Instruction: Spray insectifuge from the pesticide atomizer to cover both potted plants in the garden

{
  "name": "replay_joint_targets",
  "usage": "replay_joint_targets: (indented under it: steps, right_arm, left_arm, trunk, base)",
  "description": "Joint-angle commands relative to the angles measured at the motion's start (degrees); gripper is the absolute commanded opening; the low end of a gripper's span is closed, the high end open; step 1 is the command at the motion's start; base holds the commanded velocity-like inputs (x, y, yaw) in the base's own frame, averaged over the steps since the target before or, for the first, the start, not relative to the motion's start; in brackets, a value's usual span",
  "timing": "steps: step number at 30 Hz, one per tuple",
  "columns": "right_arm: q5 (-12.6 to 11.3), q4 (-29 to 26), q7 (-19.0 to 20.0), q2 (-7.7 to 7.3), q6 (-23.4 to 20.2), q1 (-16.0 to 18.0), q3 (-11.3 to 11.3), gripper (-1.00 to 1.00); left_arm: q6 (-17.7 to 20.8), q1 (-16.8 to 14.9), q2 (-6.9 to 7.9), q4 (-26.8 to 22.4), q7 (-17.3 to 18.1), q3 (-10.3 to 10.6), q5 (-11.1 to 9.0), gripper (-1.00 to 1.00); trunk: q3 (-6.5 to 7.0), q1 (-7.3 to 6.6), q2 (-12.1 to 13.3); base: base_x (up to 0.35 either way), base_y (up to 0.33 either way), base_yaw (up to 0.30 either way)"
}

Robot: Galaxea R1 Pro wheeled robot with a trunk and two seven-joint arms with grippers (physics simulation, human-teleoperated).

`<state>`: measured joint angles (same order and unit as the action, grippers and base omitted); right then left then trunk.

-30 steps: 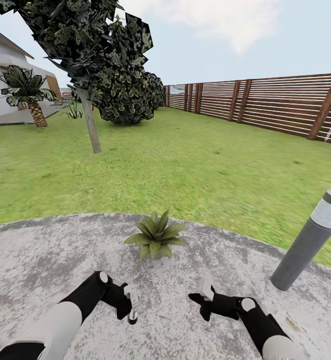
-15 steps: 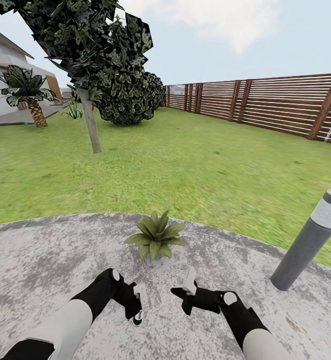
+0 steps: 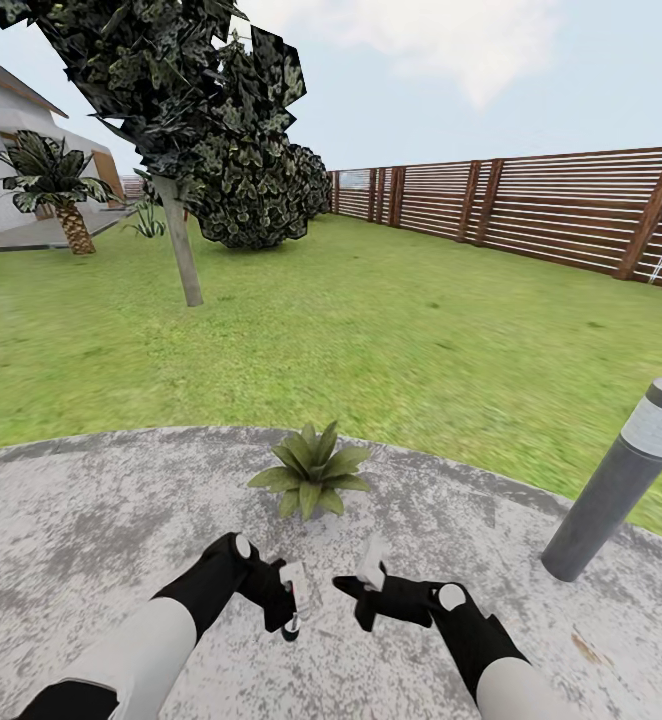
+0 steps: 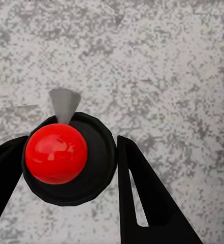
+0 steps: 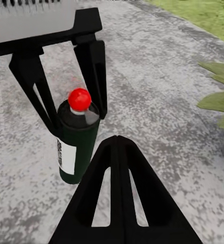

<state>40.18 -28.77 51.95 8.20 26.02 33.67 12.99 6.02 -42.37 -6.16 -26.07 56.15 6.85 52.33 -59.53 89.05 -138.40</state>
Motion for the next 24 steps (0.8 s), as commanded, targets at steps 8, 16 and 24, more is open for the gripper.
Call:
replay_joint_targets:
  steps: [8,16,24]
  right_arm:
    - [0.56,0.17,0.35,0.32,0.17,0.04,0.46,-1.0]
    - [0.52,0.21,0.26,0.25,0.17,0.01,-3.04,-1.0]
    - [0.46,0.21,0.26,0.24,0.17,0.0,-3.32,-1.0]
  left_arm:
    - [-0.03,0.33,0.01,-1.6,0.34,-0.08,-0.14,-1.0]
    - [-0.92,0.45,-1.04,-2.93,0.36,-0.08,-0.2,-1.0]
    - [-1.2,0.47,-0.81,-2.85,0.48,3.33,-0.09,-1.0]
  trunk:
    - [-0.05,-0.01,-0.02]
    - [-0.05,-0.01,-0.02]
    - [-0.05,-0.01,-0.02]
  base:
    - [0.0,0.0,0.0]
    - [0.0,0.0,0.0]
    - [0.0,0.0,0.0]
